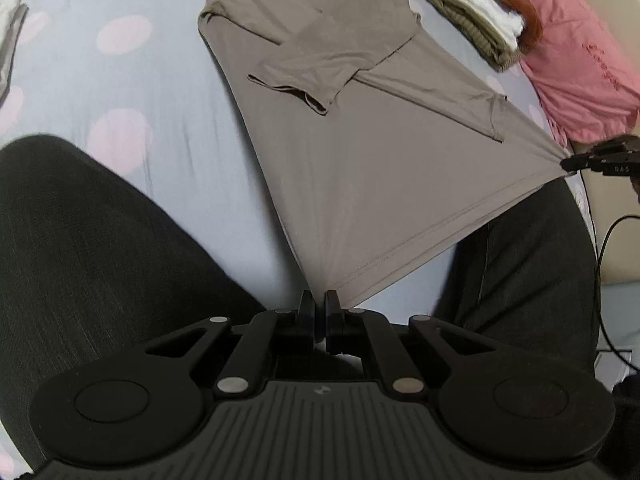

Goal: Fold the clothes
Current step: 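Lift the hem with both grippers and fold it over toward the collar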

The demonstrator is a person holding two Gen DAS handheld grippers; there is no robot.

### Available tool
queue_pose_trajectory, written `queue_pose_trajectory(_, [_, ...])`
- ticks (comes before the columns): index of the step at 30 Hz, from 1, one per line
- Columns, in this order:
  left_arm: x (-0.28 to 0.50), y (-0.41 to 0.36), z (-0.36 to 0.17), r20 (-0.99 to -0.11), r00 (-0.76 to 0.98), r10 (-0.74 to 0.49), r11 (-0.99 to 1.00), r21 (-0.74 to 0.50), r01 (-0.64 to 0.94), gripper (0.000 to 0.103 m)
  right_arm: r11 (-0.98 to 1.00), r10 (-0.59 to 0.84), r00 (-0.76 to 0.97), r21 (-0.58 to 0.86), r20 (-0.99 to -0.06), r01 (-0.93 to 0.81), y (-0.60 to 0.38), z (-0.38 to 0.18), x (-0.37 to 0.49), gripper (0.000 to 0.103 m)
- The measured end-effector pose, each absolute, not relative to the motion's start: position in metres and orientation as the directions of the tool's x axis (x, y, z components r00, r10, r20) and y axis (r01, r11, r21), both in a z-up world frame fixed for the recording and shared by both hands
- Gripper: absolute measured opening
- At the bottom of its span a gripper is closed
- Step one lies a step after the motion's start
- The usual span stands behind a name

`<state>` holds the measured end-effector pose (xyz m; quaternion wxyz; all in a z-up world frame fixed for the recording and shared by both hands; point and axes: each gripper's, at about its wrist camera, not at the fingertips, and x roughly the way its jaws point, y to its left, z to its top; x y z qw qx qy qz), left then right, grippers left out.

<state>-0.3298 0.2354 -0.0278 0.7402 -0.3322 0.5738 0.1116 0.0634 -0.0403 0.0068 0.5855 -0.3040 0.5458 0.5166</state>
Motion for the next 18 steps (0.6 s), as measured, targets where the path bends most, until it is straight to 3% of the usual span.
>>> queue_pose_trajectory(18, [-0.282, 0.347, -0.022, -0.868, 0.455, -0.199, 0.650, -0.465, -0.601, 0.003, 0.333, 0.287, -0.128, 0.224, -0.949, -0.916, 0.050, 0.010, 0.122, 0.004])
